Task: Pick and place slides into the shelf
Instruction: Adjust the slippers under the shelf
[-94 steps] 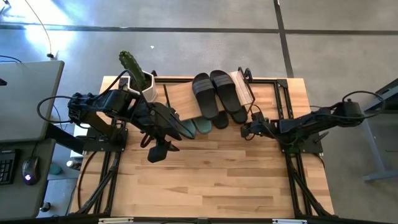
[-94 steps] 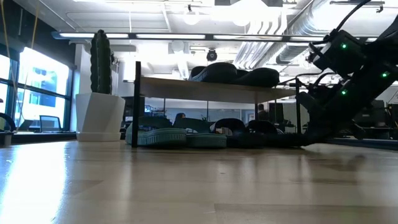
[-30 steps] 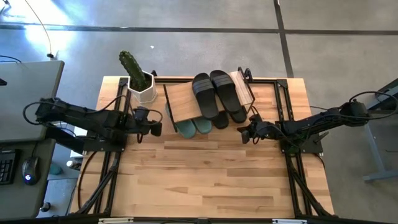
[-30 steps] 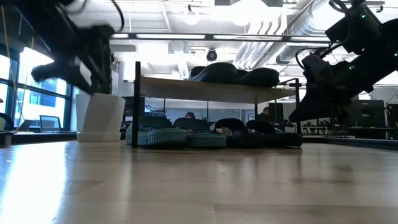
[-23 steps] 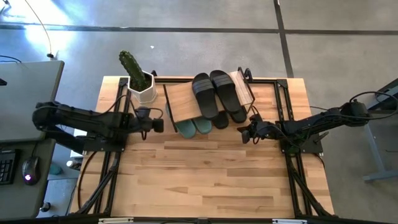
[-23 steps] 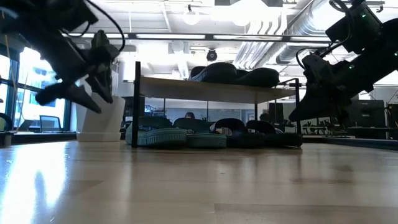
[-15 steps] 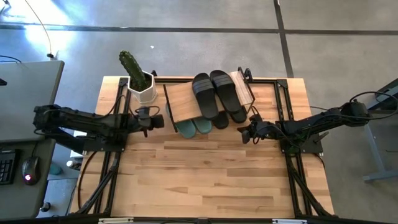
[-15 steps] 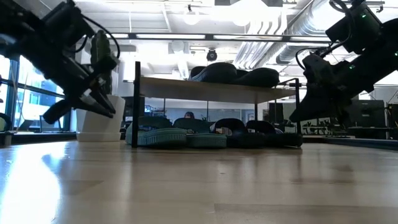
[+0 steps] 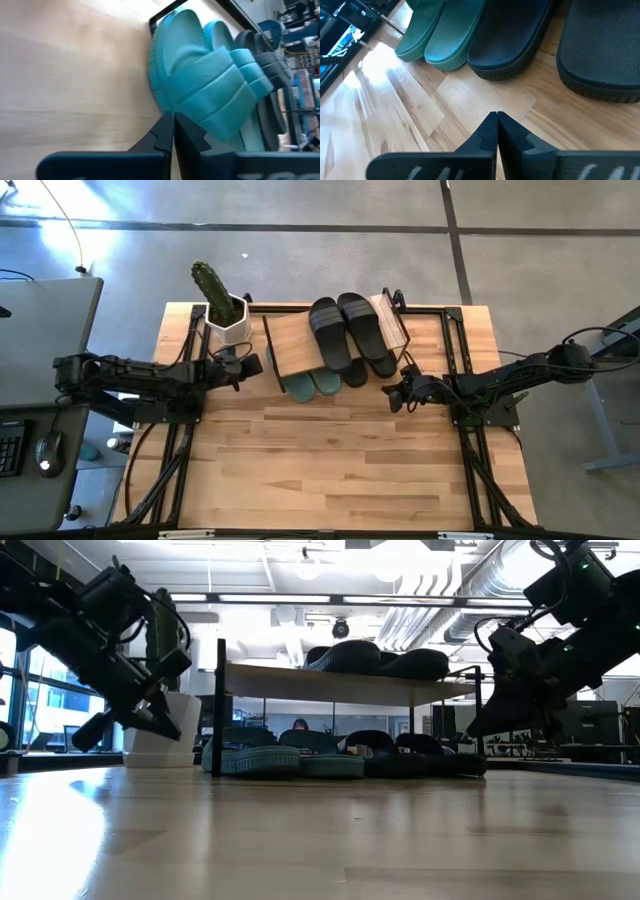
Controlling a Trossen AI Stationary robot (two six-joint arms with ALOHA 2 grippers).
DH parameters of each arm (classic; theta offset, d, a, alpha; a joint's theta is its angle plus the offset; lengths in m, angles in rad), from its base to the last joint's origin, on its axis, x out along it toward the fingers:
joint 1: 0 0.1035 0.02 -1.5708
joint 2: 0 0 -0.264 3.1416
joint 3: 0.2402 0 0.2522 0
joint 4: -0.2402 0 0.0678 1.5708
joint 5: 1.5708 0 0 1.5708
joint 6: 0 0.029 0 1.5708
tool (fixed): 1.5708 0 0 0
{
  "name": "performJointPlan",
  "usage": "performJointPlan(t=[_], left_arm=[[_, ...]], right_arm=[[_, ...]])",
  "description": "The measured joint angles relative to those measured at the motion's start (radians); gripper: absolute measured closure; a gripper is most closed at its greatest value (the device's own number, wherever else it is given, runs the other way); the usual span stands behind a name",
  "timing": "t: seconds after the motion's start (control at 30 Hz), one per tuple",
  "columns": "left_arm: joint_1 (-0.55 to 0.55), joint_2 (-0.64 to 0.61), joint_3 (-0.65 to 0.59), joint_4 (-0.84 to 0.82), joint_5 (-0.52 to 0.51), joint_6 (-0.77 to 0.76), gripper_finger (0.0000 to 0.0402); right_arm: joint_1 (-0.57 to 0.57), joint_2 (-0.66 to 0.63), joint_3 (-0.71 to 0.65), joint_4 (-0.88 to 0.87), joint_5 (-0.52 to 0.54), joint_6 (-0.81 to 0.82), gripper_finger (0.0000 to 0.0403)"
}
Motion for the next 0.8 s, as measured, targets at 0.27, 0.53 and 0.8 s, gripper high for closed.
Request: performJointPlan(t=[0.27, 0.53, 0.8], left_arm=[[0.002, 0.124, 0.000, 0.038, 0.004, -0.052, 0.0399], [0.002, 0.257, 0.000, 0.186, -0.010, -0.080, 0.0400], [0.002, 0.366, 0.030, 0.238, -0.022, -0.092, 0.0401]], right_arm=[[0.000, 0.000, 0.000, -0.002, 0.000, 0.000, 0.0403], [0.000, 0.000, 0.000, -0.003, 0.000, 0.004, 0.0403], [0.000, 0.000, 0.000, -0.003, 0.000, 0.009, 0.0403]])
